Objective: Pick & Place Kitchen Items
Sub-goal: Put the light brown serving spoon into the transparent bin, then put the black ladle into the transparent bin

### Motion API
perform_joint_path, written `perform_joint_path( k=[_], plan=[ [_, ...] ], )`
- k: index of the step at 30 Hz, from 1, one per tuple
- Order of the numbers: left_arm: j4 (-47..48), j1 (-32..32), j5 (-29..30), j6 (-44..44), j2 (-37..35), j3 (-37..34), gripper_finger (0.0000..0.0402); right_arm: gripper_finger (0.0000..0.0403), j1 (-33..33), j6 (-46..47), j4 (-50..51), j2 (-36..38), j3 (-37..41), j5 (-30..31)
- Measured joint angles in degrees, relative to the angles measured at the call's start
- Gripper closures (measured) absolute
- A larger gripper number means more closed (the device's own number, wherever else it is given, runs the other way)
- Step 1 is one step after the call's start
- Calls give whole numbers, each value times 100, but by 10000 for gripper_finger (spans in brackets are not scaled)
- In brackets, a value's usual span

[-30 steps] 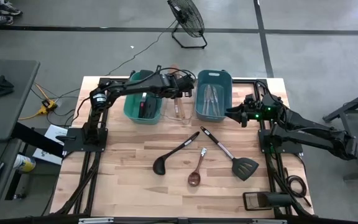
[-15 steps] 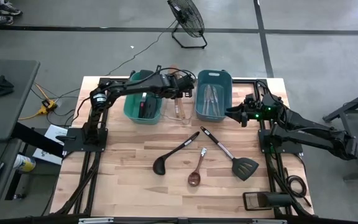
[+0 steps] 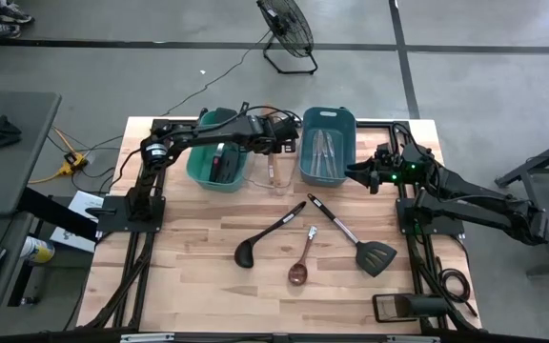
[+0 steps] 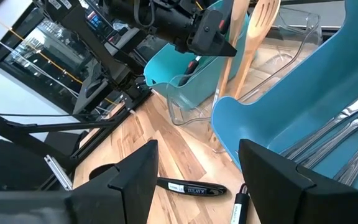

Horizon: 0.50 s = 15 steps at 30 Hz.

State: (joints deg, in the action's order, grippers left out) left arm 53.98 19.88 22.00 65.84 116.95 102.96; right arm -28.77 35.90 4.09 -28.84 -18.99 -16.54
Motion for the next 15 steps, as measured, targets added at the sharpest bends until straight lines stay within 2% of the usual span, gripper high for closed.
perform_joint_path(
  k=[8, 15],
  plan=[
    [26, 0, -92, 13, 0, 0, 217, 188, -2, -69, -1, 0, 1, 1],
    [26, 0, -170, -1, -2, 3, 205, 188, -1, -164, -1, 0, 0, 10]
  ],
)
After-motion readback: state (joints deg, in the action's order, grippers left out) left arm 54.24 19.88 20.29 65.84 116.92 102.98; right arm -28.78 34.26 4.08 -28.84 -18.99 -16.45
